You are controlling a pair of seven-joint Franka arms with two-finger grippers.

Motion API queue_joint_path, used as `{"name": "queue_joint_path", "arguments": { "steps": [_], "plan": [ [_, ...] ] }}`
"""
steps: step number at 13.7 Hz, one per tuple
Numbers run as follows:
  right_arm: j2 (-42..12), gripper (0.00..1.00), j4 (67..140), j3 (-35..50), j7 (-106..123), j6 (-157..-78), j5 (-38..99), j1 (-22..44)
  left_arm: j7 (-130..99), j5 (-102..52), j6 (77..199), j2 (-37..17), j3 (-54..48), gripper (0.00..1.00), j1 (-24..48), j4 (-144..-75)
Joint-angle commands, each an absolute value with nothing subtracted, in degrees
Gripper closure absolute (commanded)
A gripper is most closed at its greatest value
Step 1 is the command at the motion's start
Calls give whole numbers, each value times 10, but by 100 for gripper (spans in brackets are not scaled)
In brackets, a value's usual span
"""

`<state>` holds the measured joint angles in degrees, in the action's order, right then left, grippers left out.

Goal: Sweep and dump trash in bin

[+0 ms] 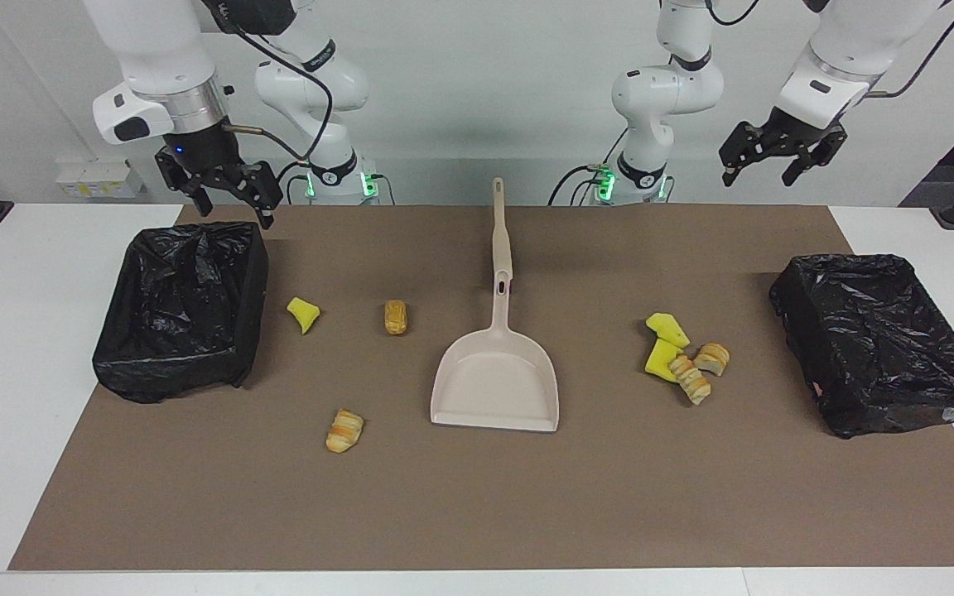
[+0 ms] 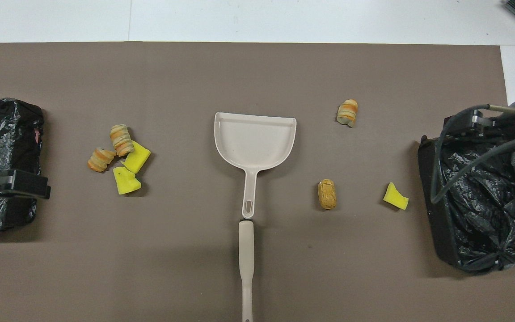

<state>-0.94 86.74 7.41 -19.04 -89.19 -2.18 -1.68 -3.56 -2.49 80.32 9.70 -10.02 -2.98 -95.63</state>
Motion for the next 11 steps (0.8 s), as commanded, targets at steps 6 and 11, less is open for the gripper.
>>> {"name": "queue_joint_path", "arguments": {
  "steps": [6,11],
  "plan": [
    [-47,0,882,77,-344,-939,-32,132,-39,-76,878,282,-93,0,22,-1207],
    [-130,0,862,76,-467,-999,-35,214,-36,-83,879,346,-92,0,34,-1284]
  ]
}}
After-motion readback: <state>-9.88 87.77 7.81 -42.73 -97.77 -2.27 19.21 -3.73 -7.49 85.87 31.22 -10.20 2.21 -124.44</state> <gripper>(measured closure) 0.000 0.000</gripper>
